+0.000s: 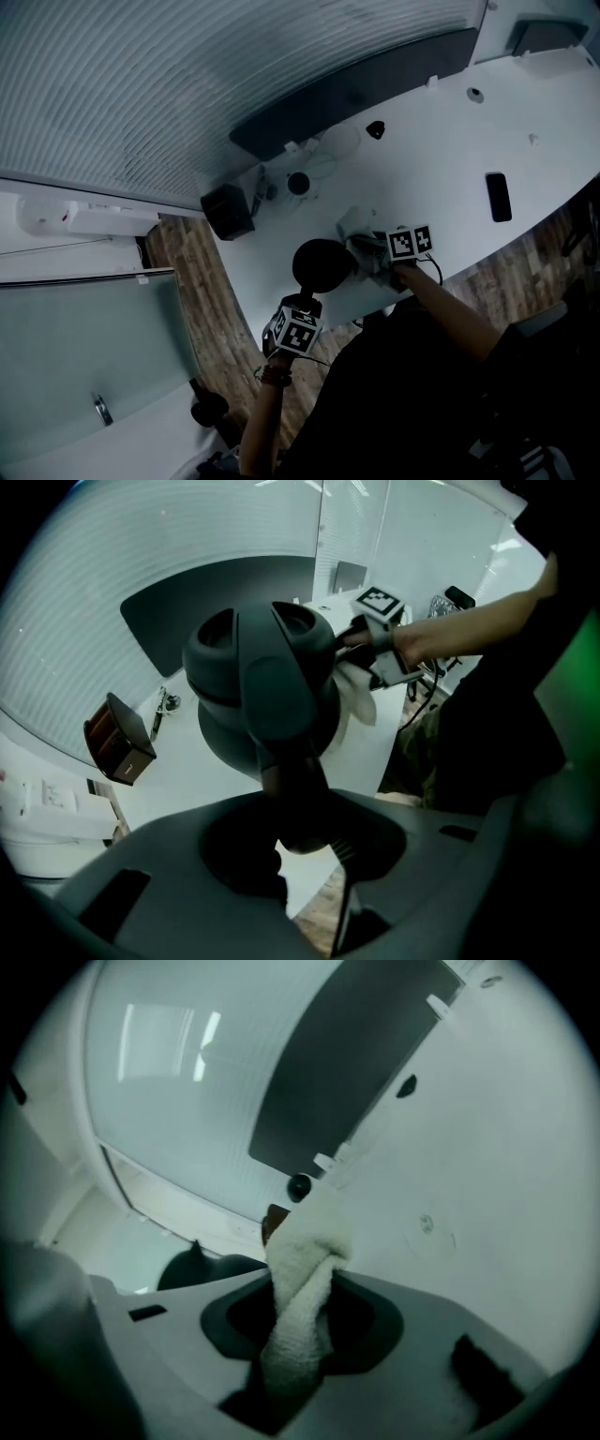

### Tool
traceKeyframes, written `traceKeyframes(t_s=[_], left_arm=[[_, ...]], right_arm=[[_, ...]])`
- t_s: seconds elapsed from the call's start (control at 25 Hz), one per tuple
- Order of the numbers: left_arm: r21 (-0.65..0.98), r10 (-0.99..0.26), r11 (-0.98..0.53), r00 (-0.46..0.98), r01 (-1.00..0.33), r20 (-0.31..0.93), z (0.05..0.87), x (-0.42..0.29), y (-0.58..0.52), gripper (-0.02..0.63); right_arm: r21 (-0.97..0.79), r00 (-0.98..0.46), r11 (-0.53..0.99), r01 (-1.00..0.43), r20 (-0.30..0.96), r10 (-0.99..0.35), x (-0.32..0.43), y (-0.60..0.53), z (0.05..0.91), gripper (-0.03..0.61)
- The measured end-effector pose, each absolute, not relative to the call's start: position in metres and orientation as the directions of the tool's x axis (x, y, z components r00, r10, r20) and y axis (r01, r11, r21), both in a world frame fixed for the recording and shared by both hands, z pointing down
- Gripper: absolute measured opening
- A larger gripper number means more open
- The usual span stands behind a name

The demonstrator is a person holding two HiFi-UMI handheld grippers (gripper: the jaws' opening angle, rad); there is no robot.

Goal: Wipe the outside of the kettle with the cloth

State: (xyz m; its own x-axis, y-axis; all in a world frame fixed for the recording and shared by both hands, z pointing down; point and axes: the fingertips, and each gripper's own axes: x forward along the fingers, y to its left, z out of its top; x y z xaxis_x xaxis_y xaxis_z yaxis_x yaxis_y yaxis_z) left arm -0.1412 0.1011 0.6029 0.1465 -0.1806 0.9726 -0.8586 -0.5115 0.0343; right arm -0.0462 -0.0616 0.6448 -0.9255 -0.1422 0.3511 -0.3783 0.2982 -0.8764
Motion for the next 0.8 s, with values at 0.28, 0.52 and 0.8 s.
traceKeyframes(t_s=[0.28,0.52,0.8], left_arm=[[0.020,-0.190,-0.540,0.146,-0.841,0.971,0.602,-0.127,0.106,0.127],[0.077,-0.200,-0.533,0.215,-0.842,0.956,0.603,-0.107,0.107,0.124],[0.098,-0.210,-0.526,0.241,-0.845,0.948,0.603,-0.099,0.108,0.121]], right_arm=[[-0.914,-0.990,0.403,-0.043,0.094,0.108,-0.061,-0.003,0.534,0.114],[-0.930,-0.986,0.334,-0.152,0.167,0.015,-0.070,-0.013,0.571,0.114],[-0.857,-0.877,0.250,-0.451,0.477,0.052,-0.052,0.004,0.685,0.114]])
